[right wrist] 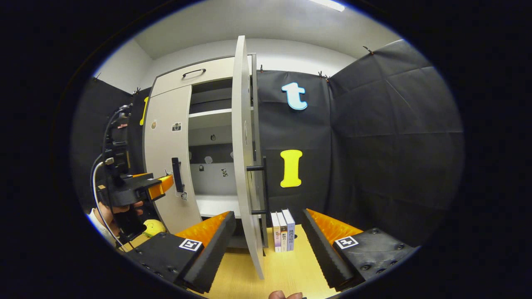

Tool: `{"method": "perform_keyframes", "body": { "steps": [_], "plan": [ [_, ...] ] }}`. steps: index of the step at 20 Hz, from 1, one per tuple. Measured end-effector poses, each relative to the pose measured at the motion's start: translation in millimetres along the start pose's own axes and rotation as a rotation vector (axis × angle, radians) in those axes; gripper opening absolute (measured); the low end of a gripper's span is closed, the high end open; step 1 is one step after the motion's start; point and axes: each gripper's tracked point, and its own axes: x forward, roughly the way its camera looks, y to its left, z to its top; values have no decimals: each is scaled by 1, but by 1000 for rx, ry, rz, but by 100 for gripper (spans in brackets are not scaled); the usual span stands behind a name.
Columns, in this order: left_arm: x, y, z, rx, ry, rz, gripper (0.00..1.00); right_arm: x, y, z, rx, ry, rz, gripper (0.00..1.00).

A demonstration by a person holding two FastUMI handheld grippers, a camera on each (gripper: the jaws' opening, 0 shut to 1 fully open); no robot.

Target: Open the right door of the double-door shoe cabinet with the right hand, and open the left door with the left hand.

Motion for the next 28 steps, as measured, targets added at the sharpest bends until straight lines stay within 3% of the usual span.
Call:
{"method": "perform_keyframes", "body": {
  "steps": [8, 16, 19, 28],
  "plan": [
    [72, 18, -6, -1, 21, 36, 90, -3, -13, 2, -26, -10, -29, 99],
    [115, 26, -18, 21, 47, 66, 58, -5, -25, 2, -30, -8, -71, 100],
    [123, 28, -26, 30, 64, 80, 39, -6, -27, 1, -29, -7, -80, 99],
    [126, 28, -34, 5, 79, 92, 37, -6, -29, 3, -33, -15, -81, 100]
  ]
}}
